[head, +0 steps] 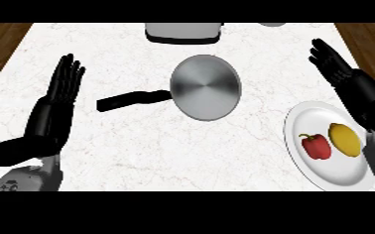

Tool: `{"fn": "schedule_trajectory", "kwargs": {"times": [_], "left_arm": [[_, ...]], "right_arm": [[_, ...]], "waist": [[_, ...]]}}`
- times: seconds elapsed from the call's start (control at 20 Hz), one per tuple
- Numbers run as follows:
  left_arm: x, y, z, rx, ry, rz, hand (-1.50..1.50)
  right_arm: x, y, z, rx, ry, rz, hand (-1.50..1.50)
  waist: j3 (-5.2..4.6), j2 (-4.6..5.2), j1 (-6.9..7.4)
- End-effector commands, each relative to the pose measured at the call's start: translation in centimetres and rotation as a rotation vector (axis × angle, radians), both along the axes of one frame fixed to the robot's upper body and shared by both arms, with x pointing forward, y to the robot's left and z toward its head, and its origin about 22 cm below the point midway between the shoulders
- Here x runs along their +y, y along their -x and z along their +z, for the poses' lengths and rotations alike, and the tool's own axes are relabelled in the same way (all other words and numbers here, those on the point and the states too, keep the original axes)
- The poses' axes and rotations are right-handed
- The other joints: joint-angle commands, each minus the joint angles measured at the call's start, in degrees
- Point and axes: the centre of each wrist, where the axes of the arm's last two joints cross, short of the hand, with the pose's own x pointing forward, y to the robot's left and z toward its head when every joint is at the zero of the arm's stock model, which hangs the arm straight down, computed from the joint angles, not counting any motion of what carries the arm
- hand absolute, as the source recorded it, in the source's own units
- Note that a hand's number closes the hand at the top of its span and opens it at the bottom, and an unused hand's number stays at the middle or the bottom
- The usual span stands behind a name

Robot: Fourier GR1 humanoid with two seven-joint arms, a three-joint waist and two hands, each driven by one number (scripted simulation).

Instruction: Pick the bell pepper from the plate and place it in the pan

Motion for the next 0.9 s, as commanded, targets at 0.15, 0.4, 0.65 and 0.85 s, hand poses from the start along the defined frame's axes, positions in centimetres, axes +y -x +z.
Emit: {"fn": "schedule_trajectory", "kwargs": {"times": [0.15,0.4,0.65,0.85], "left_arm": [[6.3,1.5,-3.5,0.322,-0.126,0.231,0.0],[8.1,3.4,-6.1,0.509,-0.179,0.323,0.0],[9.8,3.0,-6.0,0.612,-0.206,0.375,0.0],[10.8,0.2,-4.7,0.629,-0.206,0.372,0.0]], "right_arm": [[3.5,1.0,1.4,-0.154,-0.136,0.459,-1.5],[-1.4,1.0,9.9,-0.499,0.416,0.203,1.5],[-6.7,5.1,-5.4,-0.454,-0.352,0.116,-1.5],[-10.1,8.1,-6.6,-0.481,-0.249,0.276,-1.5]], "waist": [[2.4,0.66,0.56],[1.52,-0.85,-3.75],[2.61,0.7,-2.92],[2.26,0.54,-2.58]]}}
